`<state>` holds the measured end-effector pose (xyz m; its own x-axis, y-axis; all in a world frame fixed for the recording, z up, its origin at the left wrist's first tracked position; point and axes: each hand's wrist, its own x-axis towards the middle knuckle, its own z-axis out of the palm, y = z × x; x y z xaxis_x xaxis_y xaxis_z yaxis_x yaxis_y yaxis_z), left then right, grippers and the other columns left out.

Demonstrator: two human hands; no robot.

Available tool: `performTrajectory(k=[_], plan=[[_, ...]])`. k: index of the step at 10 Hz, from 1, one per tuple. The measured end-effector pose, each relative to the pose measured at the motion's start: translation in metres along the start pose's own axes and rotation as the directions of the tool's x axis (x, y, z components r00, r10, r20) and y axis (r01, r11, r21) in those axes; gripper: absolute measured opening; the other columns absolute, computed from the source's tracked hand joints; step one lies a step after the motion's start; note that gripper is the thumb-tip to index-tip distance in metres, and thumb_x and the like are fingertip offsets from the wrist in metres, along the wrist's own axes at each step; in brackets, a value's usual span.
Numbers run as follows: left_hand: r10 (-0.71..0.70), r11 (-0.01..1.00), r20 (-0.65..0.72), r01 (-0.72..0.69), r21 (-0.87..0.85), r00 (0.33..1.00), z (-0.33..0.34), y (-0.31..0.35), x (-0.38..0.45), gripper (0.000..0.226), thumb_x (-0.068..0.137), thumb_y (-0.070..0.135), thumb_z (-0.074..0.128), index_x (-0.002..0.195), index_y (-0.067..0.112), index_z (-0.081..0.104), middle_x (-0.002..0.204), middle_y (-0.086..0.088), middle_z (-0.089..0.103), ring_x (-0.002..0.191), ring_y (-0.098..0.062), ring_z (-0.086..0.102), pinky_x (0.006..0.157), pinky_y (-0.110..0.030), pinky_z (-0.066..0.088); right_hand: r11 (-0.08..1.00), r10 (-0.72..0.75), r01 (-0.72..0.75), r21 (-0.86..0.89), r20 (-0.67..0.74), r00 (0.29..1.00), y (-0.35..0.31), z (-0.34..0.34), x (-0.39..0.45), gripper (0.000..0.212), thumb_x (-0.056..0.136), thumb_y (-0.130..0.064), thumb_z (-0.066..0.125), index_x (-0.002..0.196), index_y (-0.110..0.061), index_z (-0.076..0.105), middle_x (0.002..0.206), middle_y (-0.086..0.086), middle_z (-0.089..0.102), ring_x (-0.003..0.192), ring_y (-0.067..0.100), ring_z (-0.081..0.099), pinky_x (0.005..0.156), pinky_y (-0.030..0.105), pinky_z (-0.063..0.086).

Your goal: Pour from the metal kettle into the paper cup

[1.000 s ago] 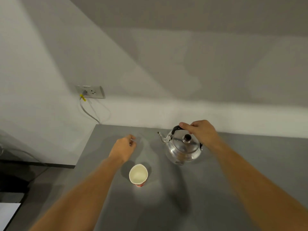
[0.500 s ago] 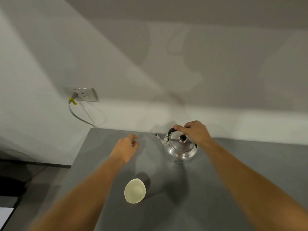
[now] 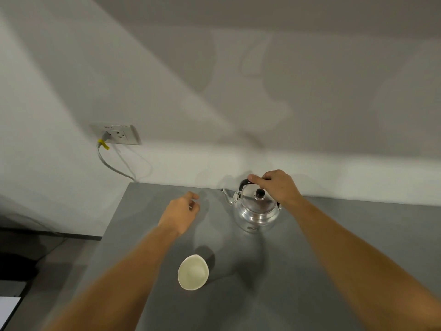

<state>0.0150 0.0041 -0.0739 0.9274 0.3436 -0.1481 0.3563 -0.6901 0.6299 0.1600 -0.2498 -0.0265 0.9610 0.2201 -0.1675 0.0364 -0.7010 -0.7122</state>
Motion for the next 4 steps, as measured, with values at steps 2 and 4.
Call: performTrajectory(k=[2, 4], plan=[[0.031, 1.0, -0.033, -0.031, 0.0, 0.999, -0.011, 0.011, -0.012, 0.029, 0.099, 0.025, 0.052, 0.126, 0.02, 0.062, 0.1, 0.003, 0.069, 0.092, -0.019, 0.065, 0.08, -0.028, 0.049, 0.973, -0.092, 0.094, -0.211, 0.021, 0.996, -0.004, -0.005, -0.005, 0.052, 0.09, -0.068, 0.052, 0.076, -0.019, 0.063, 0.071, -0.004, 0.062, 0.068, 0.016, 0.059, 0.058, 0.028, 0.041], [0.095, 0.995, -0.111, -0.098, -0.022, 0.989, -0.038, 0.037, -0.04, 0.028, 0.099, 0.027, 0.052, 0.125, 0.024, 0.062, 0.097, 0.007, 0.067, 0.086, -0.014, 0.062, 0.076, -0.024, 0.045, 0.936, -0.261, 0.232, -0.266, -0.078, 0.962, -0.024, -0.024, -0.029, 0.05, 0.095, -0.06, 0.051, 0.116, -0.018, 0.066, 0.11, 0.002, 0.065, 0.104, 0.022, 0.058, 0.08, 0.032, 0.042]])
